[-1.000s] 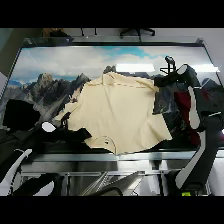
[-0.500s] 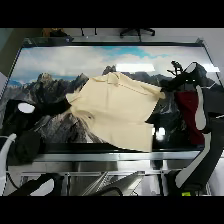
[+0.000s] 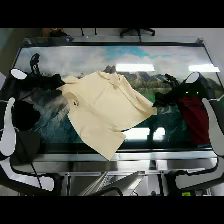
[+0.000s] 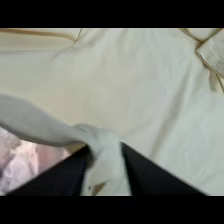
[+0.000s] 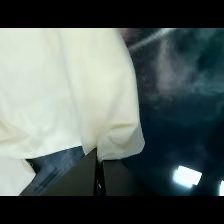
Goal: Fold the shirts.
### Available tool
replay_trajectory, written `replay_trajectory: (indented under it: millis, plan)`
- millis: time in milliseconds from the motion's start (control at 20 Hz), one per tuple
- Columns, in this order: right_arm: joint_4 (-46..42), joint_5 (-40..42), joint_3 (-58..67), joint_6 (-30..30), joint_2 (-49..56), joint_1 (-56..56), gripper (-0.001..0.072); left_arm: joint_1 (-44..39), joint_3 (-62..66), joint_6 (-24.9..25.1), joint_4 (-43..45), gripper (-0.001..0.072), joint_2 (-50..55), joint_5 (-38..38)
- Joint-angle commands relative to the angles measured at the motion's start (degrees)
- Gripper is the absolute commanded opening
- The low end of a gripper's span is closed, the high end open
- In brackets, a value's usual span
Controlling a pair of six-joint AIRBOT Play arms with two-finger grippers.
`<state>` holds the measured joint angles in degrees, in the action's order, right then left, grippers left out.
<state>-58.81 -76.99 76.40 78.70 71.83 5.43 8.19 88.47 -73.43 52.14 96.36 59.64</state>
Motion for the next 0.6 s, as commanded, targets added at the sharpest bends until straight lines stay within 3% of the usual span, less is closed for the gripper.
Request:
replay_trajectory:
  millis: [0,150,250,400,550]
  plan:
    - [2.43,9.29,-5.66,3.23,-4.87,-0.55,0.0018,0.02,9.35,-4.24,0.7,0.0682,5.53,11.45]
    - [3.96,9.9,-5.66,3.21,-3.69,-0.55,0.0017,1.27,13.68,-6.82,0.9,0.0654,5.64,25.07]
    - [2.43,12.33,-5.66,3.19,-2.97,-0.44,0.0017,1.25,9.07,-8.66,2.86,0.0654,3.08,30.77]
    - [1.81,13.11,-5.66,2.95,-2.21,0.09,0.0017,-0.5,-9.9,-8.68,8.94,0.0654,-5.88,28.7]
    - [1.88,13.11,-5.66,2.73,-2.01,0.55,0.0017,-2.99,-32.68,-8.26,6.12,0.0654,-15.65,22.16]
